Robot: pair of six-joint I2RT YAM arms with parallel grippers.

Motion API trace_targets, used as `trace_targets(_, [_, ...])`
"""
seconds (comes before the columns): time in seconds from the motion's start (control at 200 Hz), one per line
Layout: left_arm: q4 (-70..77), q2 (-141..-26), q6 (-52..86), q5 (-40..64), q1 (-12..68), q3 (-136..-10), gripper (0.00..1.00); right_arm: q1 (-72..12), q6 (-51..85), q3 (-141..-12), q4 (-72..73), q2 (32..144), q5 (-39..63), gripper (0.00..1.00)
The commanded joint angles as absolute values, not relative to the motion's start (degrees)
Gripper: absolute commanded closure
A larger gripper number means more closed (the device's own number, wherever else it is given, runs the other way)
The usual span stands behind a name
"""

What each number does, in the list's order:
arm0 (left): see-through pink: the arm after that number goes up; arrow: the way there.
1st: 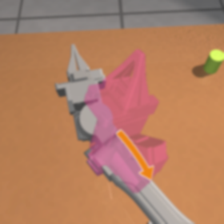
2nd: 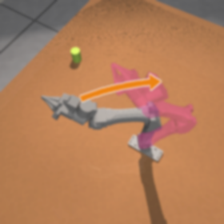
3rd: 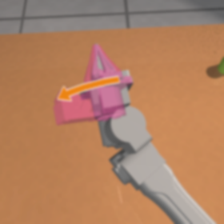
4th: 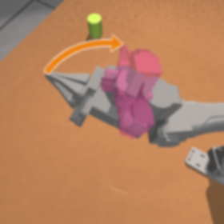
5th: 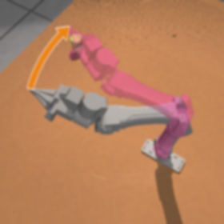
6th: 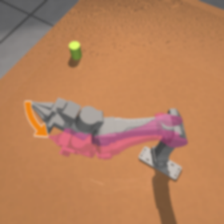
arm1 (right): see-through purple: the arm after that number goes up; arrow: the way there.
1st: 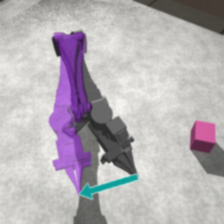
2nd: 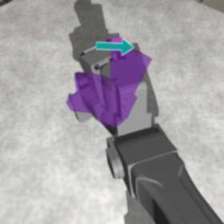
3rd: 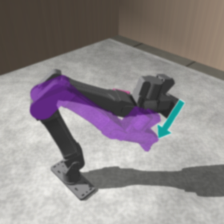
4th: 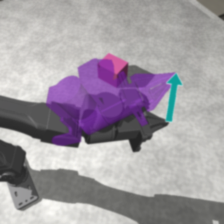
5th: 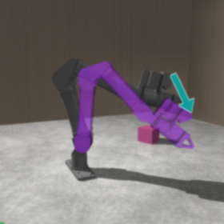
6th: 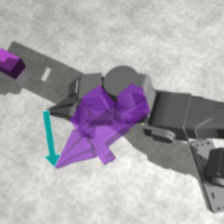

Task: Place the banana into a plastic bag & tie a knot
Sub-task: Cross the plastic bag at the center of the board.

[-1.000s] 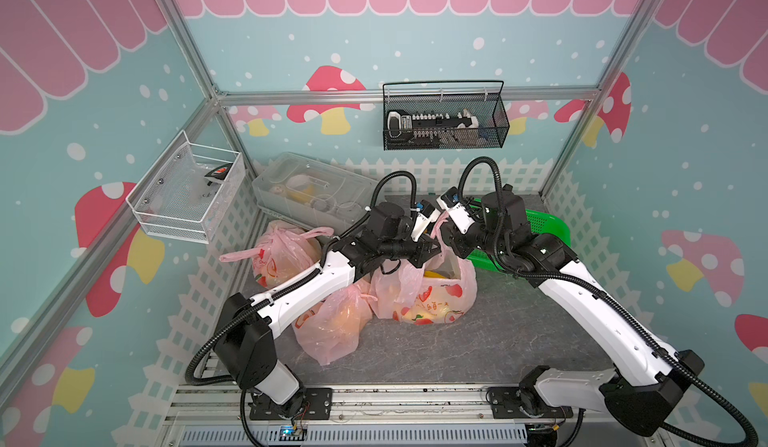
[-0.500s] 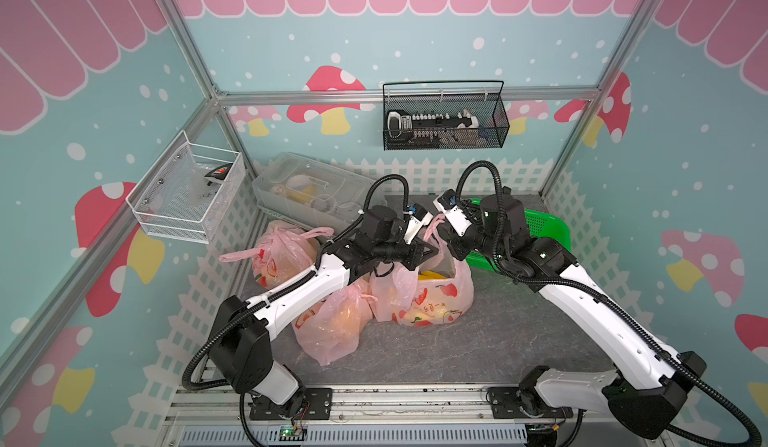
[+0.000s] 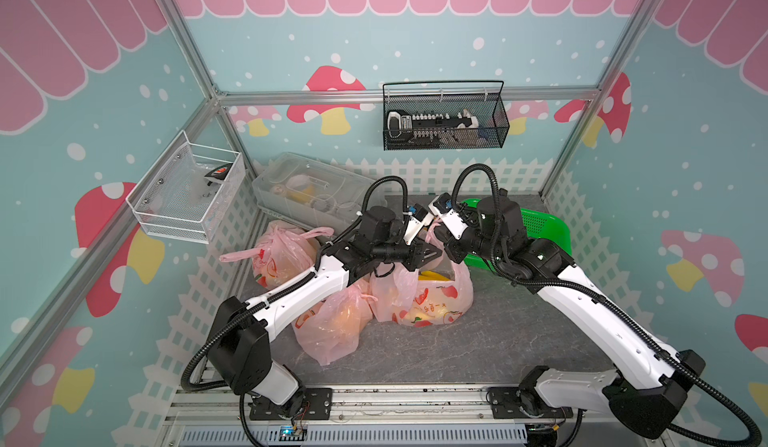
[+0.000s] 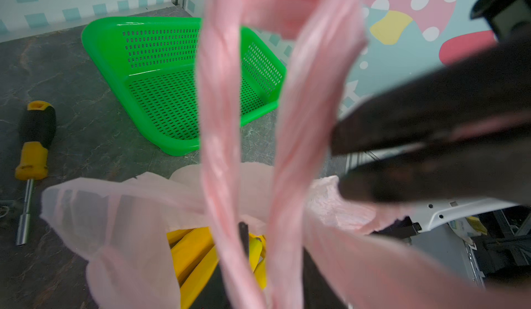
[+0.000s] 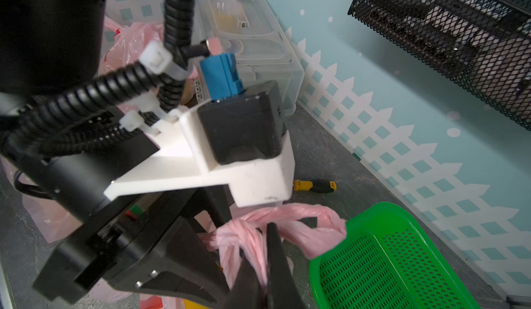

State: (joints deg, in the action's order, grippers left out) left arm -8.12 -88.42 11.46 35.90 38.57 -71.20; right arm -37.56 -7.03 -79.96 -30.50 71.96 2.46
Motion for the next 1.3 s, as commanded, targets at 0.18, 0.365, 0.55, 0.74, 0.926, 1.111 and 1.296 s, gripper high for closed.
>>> trace_targets(0.18, [-5.2,-85.2,8.2,41.1,38.6,-68.9,0.61,-38.4,-10.1,-79.2,-28.3,71.9,5.0,1.00])
trace_targets(0.365, [-2.2,-85.3,9.3,39.7,38.7,-68.5,0.58,-39.0,-10.3,-77.5,-26.3,72.0,4.8,1.00])
trace_targets(0.55, [0.4,-85.4,9.5,38.7,38.7,-68.2,0.56,-39.0,-9.1,-76.7,-24.7,72.0,5.9,1.00])
trace_targets(0.74, [5.0,-86.0,9.9,39.2,39.4,-67.2,0.55,-39.0,-7.3,-75.2,-21.6,72.2,7.6,1.00])
trace_targets(0.926, [8.3,-86.4,10.1,41.3,40.4,-66.1,0.55,-39.0,-6.8,-74.8,-20.4,72.6,6.0,1.00])
trace_targets(1.111, [10.7,-87.1,11.8,42.1,40.4,-65.6,0.57,-39.1,-5.9,-74.3,-19.7,72.4,6.8,1.00])
trace_targets(1.296, [12.4,-88.4,13.7,39.4,40.3,-66.2,0.75,-39.2,-3.8,-73.5,-19.1,71.7,9.6,1.00])
